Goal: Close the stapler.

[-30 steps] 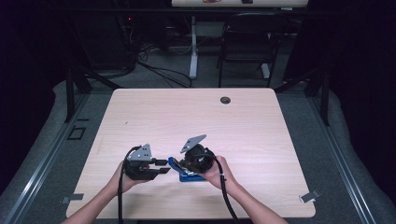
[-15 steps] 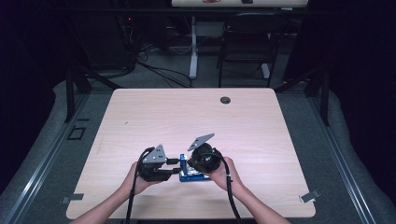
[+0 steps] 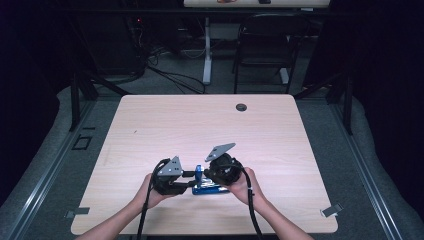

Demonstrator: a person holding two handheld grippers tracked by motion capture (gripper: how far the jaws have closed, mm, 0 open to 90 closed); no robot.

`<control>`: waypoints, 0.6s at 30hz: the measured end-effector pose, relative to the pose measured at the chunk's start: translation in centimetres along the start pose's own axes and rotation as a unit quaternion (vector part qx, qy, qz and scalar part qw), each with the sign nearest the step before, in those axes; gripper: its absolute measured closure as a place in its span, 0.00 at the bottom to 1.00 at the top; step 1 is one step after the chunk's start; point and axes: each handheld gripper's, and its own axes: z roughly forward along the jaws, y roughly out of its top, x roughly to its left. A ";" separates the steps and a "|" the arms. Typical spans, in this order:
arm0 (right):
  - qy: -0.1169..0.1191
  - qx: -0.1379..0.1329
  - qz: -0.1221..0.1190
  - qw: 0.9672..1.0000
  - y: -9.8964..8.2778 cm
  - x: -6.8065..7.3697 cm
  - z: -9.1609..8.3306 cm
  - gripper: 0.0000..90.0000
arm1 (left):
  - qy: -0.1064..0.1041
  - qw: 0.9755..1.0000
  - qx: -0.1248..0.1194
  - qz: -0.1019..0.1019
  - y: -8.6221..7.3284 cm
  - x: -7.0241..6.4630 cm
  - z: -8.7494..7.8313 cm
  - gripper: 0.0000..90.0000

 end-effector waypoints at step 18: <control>-0.008 0.018 0.010 1.000 -1.4 -1.5 -1.1 0.98 | -0.009 1.000 0.007 0.015 1.4 -0.2 1.8 0.69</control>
